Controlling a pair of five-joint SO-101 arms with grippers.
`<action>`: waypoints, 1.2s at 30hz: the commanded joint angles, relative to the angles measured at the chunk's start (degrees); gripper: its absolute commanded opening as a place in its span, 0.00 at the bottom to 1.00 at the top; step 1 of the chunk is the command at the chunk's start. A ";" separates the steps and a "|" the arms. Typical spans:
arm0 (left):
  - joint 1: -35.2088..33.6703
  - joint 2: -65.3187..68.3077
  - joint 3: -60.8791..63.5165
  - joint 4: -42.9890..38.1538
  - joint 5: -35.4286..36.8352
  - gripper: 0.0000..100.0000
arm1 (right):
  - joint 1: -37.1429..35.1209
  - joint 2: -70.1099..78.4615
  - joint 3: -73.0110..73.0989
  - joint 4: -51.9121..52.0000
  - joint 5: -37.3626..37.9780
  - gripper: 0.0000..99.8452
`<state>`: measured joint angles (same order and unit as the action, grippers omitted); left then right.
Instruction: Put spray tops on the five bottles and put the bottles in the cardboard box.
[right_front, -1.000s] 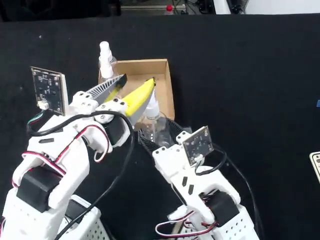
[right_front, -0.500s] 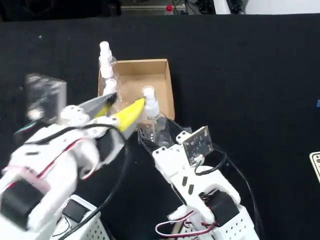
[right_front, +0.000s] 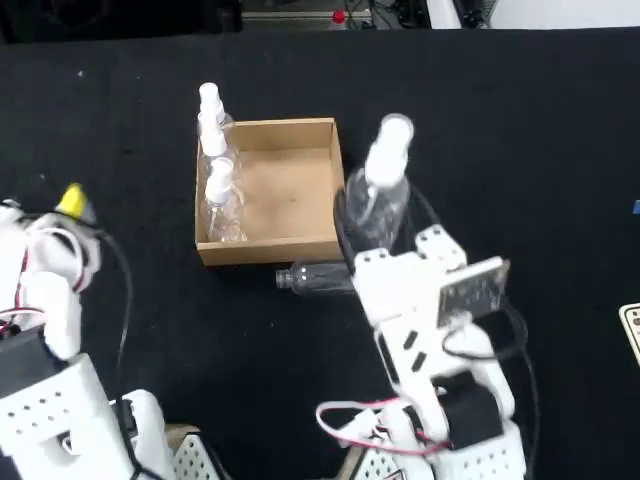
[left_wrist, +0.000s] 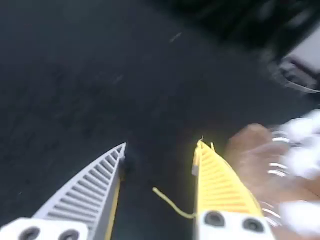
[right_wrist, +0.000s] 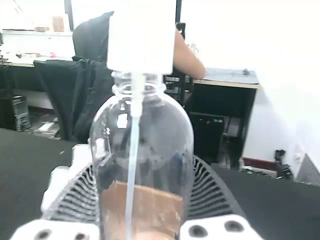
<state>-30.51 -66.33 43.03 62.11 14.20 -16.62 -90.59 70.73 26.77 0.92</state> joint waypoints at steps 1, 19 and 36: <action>-3.30 -0.79 19.91 -18.73 -0.09 0.19 | 2.11 15.34 -5.32 -11.60 0.53 0.01; 2.15 -0.79 47.16 -48.09 -0.35 0.19 | 24.26 61.05 -5.58 -53.54 3.08 0.01; 2.68 -0.79 47.43 -48.09 -0.44 0.19 | 41.58 106.07 -12.09 -94.24 1.41 0.01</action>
<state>-28.48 -66.24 90.95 15.08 14.11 21.63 11.47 63.60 -60.88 2.86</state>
